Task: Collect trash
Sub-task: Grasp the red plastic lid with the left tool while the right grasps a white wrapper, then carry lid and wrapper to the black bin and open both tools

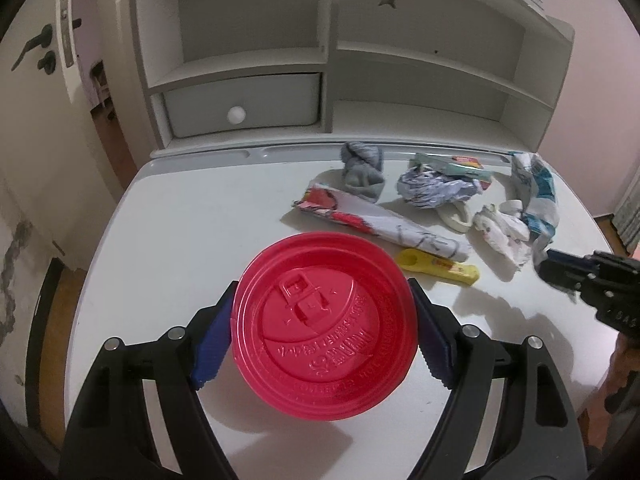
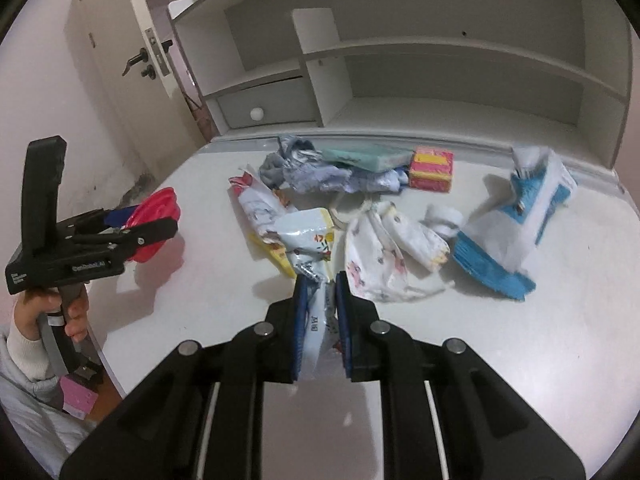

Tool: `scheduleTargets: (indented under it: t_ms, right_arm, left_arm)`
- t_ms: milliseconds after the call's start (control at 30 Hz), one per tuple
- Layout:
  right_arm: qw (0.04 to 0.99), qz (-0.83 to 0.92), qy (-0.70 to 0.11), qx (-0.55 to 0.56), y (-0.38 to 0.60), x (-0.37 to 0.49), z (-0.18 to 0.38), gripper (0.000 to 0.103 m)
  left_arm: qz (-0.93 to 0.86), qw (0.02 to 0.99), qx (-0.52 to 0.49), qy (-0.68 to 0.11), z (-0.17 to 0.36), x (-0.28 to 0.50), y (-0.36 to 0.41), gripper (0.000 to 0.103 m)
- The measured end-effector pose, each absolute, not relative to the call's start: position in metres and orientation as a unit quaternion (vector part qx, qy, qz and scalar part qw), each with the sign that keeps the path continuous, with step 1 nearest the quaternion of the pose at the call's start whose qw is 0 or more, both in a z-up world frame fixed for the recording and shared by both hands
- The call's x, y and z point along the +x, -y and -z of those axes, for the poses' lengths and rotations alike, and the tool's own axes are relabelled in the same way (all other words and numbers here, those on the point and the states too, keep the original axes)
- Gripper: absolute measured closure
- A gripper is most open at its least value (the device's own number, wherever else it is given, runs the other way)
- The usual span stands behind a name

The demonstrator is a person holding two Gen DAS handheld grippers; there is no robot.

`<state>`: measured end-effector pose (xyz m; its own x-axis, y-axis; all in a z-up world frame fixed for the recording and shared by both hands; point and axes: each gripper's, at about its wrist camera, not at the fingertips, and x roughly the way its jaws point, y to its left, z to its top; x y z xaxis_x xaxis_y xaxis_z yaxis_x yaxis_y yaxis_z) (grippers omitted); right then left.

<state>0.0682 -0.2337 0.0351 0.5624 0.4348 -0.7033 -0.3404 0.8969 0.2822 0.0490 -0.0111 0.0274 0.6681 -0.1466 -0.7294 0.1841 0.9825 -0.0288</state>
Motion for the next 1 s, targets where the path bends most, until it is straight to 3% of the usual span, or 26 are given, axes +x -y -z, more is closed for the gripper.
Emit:
scheduleTargets:
  t_ms: [133,300,433,600,767,1000]
  right_arm:
    - [0.883,-0.210,-0.412,0.081,0.254,0.056,-0.032,0.088]
    - [0.913,-0.155,-0.357,0.118,0.322,0.016,-0.071,0.088]
    - [0.934,-0.079,-0.314,0.150,0.399,-0.043,-0.095,0.088]
    - [0.927,0.037,-0.291,0.233,0.510,-0.149,-0.092,0.088]
    - [0.871,0.121,-0.331,0.343,0.596,-0.237,-0.014,0.088]
    - [0.715,0.178,-0.473,0.482,0.665,-0.291,0.196,0.088]
  left_arm:
    - [0.114,0.914,0.037,-0.387,-0.036,0.043,0.035,0.025]
    - [0.201,0.910,0.052,-0.359,-0.060,0.028,0.106,0.025]
    - [0.317,0.883,0.082,-0.336,-0.077,-0.004,0.199,0.025]
    - [0.497,0.783,0.158,-0.339,-0.067,-0.085,0.346,0.025]
    - [0.578,0.668,0.229,-0.409,0.017,-0.152,0.465,0.025]
    - [0.523,0.567,0.322,-0.549,0.207,-0.183,0.567,0.025]
